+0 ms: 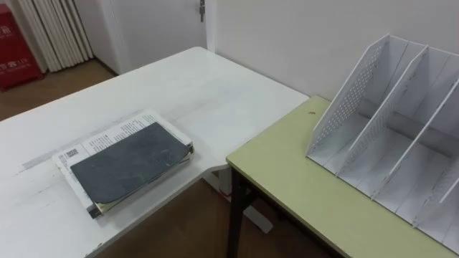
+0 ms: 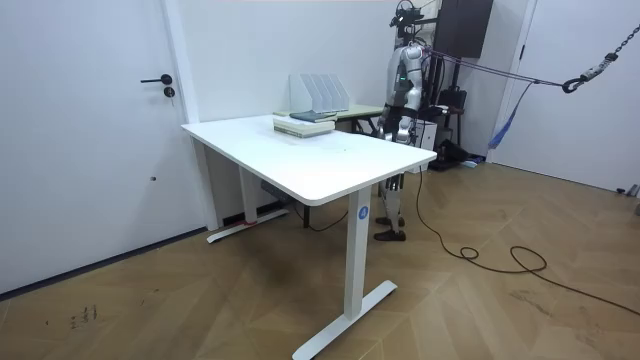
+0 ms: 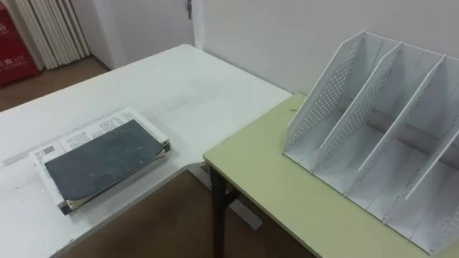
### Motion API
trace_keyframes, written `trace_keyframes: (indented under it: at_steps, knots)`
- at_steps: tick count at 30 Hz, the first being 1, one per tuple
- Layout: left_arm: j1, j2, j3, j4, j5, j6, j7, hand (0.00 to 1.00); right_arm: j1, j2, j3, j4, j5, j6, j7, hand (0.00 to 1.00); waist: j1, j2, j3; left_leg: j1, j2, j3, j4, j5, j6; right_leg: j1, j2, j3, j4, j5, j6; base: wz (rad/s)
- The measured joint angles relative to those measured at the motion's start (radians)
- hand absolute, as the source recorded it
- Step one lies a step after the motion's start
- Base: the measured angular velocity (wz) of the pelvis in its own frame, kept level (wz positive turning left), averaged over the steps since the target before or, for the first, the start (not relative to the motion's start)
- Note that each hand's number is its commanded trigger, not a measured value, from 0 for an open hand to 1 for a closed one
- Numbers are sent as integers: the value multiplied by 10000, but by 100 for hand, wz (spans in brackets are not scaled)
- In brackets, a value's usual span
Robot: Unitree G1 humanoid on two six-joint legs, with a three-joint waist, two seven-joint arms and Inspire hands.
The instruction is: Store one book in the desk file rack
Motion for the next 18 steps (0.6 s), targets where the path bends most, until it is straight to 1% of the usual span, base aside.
trace_keyframes:
  at_steps: [7, 14, 18]
  knots:
    - [-52, 3, -2, -4, -5, -21, -150, 0, -59, -4, 21, 26, -38, 2, -15, 0, -3, -13, 20, -8, -7, -22, -4, 0, 0, -13, -2, -17, -7, -3, 1, 0]
    - [-70, 2, 5, -10, -35, -42, 69, 0, -74, -3, 18, 35, 8, -5, -43, 0, -4, 5, 28, -6, -9, -33, -1, 0, 0, -5, -3, -20, -13, -2, 1, 0]
    - [-112, 2, 215, -12, -34, -48, 87, 0, -54, -7, -86, 48, 4, -3, -5, 0, -7, 19, 24, 12, -7, -30, 1, 0, 0, -1, -7, 3, -1, -2, 0, 0]
